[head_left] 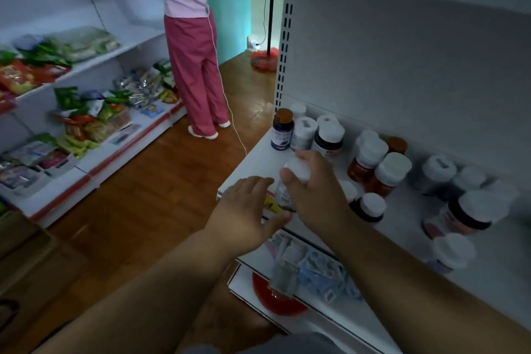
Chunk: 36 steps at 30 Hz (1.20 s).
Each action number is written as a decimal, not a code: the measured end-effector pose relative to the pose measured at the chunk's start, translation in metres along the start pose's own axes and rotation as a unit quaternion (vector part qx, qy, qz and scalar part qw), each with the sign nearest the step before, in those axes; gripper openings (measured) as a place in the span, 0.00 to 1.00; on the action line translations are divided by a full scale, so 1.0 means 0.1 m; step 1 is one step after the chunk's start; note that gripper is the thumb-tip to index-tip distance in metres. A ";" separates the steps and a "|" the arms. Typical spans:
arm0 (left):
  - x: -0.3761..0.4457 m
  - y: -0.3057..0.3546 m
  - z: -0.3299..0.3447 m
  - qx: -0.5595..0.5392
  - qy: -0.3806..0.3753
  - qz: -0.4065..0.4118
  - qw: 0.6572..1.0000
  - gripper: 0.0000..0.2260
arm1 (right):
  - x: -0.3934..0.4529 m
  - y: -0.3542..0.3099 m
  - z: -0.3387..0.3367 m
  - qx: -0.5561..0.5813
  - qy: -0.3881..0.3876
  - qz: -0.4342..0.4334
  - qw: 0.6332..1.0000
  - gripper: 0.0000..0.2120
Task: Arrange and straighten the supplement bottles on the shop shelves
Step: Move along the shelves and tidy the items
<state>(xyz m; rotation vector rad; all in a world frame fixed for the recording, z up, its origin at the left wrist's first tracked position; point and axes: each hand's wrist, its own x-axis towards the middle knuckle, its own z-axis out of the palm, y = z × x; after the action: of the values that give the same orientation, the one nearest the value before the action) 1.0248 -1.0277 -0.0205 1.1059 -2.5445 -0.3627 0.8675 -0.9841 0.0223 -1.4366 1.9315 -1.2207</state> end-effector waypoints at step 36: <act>0.32 -0.48 -0.38 -0.225 0.029 0.250 0.941 0.13 | -0.42 -0.39 0.39 -0.218 0.235 0.010 0.947 0.17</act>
<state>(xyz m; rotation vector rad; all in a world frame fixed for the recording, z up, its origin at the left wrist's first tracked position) 1.0516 -1.0870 0.0027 0.2848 -2.4006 -0.7080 0.9335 -0.9634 0.0289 -1.4068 2.6690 -1.2642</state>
